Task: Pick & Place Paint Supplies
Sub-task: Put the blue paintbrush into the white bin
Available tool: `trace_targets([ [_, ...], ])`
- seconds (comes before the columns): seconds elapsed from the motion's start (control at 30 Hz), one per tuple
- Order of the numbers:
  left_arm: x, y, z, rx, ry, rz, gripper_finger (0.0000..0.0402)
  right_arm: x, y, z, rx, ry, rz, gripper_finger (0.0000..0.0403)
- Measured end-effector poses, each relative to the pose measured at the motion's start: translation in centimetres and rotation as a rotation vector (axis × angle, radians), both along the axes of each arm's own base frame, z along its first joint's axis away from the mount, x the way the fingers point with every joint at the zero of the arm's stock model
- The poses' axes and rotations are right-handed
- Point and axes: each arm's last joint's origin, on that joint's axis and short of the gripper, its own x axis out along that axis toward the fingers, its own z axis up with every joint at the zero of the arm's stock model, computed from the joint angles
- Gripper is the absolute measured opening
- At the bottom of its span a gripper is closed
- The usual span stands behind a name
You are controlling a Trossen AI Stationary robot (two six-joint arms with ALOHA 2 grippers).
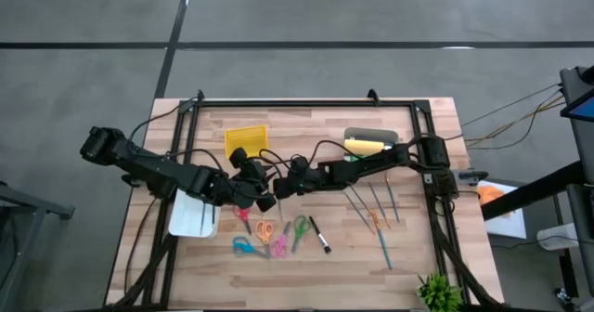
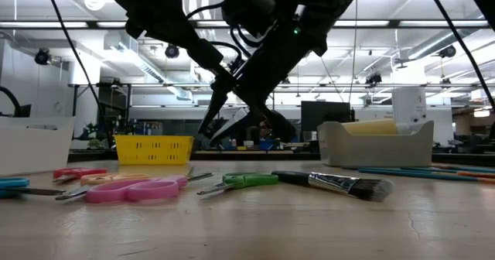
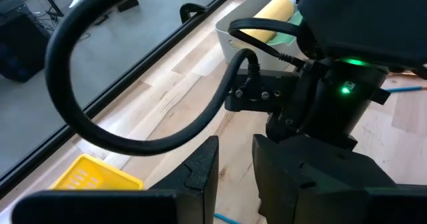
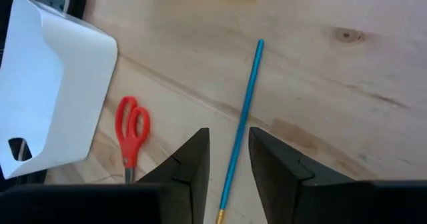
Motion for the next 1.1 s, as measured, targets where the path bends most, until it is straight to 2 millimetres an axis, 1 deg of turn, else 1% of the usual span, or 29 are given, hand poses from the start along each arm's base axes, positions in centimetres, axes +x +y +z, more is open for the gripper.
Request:
trace_targets([
  [0.27,0.0,0.0,0.0,0.0,0.0,0.0,0.0093,-0.2,0.0,-0.3,-0.007,0.011,0.007,0.0103],
  [0.37,0.0,0.0,0.0,0.0,-0.001,0.0,0.0093,-0.2,0.2,-0.2,-0.06,0.01,0.027,0.0103],
  [0.5,0.0,0.0,0.0,-0.001,-0.002,0.0,0.0093,-0.1,1.3,0.1,-0.125,-0.013,0.038,0.0103],
  [0.6,0.0,0.0,0.0,-0.001,-0.001,0.0,0.0093,-0.1,2.0,0.5,-0.183,-0.02,0.089,0.0103],
  [0.73,0.0,0.0,0.0,-0.001,-0.001,0.0,0.0093,-0.6,3.0,1.6,-0.266,-0.032,0.146,0.0103],
  [0.87,0.0,0.0,0.0,-0.001,-0.002,0.0,0.0093,-1.8,4.3,3.1,-0.374,-0.044,0.2,0.0103],
  [1.0,0.0,0.0,0.0,0.0,0.0,0.0,0.0093,-3.9,5.3,4.4,-0.448,-0.078,0.255,0.0103],
  [1.1,0.0,0.0,0.0,0.0,0.001,0.001,0.0093,-5.9,6.0,5.0,-0.514,-0.104,0.272,0.0103],
])
